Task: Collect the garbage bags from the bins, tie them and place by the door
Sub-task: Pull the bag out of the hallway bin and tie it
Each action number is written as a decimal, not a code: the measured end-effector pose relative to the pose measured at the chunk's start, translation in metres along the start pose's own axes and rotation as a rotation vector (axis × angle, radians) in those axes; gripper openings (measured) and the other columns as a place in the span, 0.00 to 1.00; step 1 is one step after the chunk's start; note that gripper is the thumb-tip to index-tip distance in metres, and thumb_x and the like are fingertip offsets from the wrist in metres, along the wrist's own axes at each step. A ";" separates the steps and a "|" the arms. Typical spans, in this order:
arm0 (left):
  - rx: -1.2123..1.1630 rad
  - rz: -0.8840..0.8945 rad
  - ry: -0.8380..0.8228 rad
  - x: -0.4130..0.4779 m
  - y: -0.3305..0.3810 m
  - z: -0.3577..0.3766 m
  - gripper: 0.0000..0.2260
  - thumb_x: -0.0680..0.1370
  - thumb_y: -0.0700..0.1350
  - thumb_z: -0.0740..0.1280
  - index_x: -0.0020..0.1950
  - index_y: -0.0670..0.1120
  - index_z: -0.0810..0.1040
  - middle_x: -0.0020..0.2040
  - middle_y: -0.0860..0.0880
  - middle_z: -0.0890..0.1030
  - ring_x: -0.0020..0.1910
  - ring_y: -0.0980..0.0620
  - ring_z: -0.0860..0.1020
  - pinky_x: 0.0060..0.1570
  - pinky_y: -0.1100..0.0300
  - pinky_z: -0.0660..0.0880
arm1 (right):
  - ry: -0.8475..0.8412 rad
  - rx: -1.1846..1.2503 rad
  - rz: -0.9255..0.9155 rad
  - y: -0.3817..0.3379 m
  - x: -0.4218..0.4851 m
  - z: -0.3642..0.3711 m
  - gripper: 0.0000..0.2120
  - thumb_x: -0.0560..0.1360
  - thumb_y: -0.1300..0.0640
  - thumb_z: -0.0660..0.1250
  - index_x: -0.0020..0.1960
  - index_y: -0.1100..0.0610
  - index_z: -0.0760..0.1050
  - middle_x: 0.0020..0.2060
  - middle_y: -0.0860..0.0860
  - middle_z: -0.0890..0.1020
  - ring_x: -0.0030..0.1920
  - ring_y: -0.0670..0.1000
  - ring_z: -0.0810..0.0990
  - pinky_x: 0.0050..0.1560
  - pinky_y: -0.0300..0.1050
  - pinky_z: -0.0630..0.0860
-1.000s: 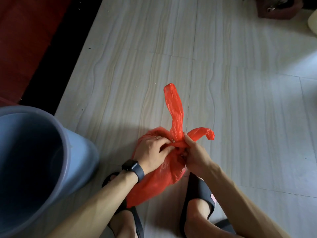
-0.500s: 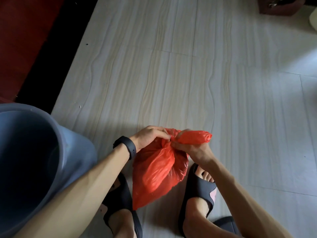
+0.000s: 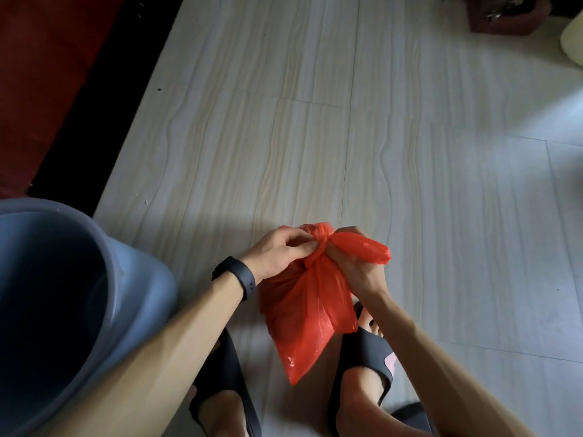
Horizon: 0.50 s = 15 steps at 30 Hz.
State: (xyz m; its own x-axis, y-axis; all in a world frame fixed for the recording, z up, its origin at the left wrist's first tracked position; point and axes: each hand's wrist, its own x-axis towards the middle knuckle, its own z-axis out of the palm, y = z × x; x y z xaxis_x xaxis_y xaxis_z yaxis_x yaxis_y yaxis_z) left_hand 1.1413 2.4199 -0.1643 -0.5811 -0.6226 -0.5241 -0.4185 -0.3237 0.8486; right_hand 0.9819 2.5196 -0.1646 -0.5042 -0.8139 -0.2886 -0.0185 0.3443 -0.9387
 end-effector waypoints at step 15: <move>1.294 0.526 0.615 -0.023 -0.031 -0.038 0.07 0.80 0.52 0.64 0.45 0.52 0.77 0.39 0.54 0.78 0.42 0.49 0.77 0.45 0.51 0.70 | 0.257 -0.003 0.178 -0.002 0.000 -0.020 0.06 0.74 0.48 0.70 0.42 0.37 0.82 0.35 0.43 0.86 0.37 0.42 0.84 0.41 0.45 0.74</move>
State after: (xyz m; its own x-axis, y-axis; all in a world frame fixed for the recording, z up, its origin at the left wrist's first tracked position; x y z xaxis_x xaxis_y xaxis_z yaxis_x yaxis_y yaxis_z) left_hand 1.1941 2.4169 -0.1755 -0.6195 -0.7604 0.1950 -0.7570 0.6445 0.1079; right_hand 0.9651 2.5284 -0.1584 -0.7011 -0.5961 -0.3913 0.0877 0.4725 -0.8770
